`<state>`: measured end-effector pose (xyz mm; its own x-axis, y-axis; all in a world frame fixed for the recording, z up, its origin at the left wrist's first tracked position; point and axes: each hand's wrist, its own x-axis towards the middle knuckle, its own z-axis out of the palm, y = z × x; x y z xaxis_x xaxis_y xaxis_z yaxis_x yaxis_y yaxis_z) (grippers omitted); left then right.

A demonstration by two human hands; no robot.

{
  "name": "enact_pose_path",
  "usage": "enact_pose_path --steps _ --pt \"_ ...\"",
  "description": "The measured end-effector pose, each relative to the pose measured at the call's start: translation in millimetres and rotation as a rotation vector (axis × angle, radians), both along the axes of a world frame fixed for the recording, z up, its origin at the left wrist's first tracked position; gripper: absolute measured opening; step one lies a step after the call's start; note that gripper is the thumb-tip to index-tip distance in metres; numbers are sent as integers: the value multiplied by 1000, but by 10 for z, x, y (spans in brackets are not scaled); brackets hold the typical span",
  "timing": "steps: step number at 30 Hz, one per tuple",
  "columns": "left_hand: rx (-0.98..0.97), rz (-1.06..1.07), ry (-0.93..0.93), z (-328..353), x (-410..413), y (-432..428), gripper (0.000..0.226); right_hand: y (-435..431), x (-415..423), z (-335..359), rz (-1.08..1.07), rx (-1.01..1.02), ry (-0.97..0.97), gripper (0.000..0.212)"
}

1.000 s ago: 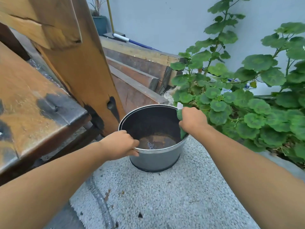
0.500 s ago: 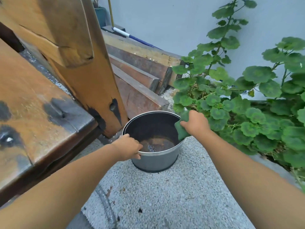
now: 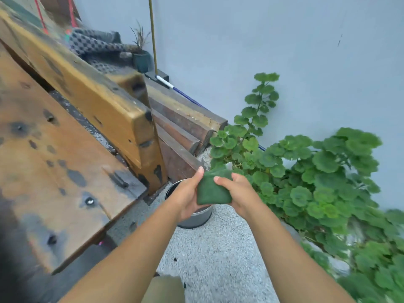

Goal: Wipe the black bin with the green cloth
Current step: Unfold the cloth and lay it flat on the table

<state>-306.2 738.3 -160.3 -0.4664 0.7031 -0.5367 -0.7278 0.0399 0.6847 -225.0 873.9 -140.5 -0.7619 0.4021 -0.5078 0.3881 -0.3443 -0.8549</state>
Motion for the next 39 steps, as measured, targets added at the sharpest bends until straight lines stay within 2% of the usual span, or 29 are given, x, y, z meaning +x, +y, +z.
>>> enact_pose_path --steps 2,7,10,13,21,25,30,32,34,39 --pt "-10 68 51 644 215 -121 43 -82 138 589 32 -22 -2 21" --pt "-186 257 208 2079 771 -634 34 -406 532 1947 174 -49 -22 24" --pt "-239 337 272 2599 1086 -1033 19 -715 760 2465 243 -19 -28 21" --pt "-277 412 311 2871 1373 -1458 17 -1109 942 2756 302 26 -28 17" --pt "-355 653 448 3045 2100 -2670 18 -2318 1228 2866 513 114 91 12" --pt "-366 769 379 2974 2423 -3370 23 -3036 1375 2815 622 110 88 11" --pt "-365 892 309 2870 2834 -4362 14 -4088 1587 2654 731 113 74 13" --pt "-400 925 283 2771 3018 -4853 18 -4620 1741 2597 744 118 86 15" --pt "-424 953 222 2689 3160 -5240 26 -5016 1911 2532 749 107 74 17" --pt "-431 913 118 2514 3457 -6067 19 -5812 2174 2277 760 158 -1 13"
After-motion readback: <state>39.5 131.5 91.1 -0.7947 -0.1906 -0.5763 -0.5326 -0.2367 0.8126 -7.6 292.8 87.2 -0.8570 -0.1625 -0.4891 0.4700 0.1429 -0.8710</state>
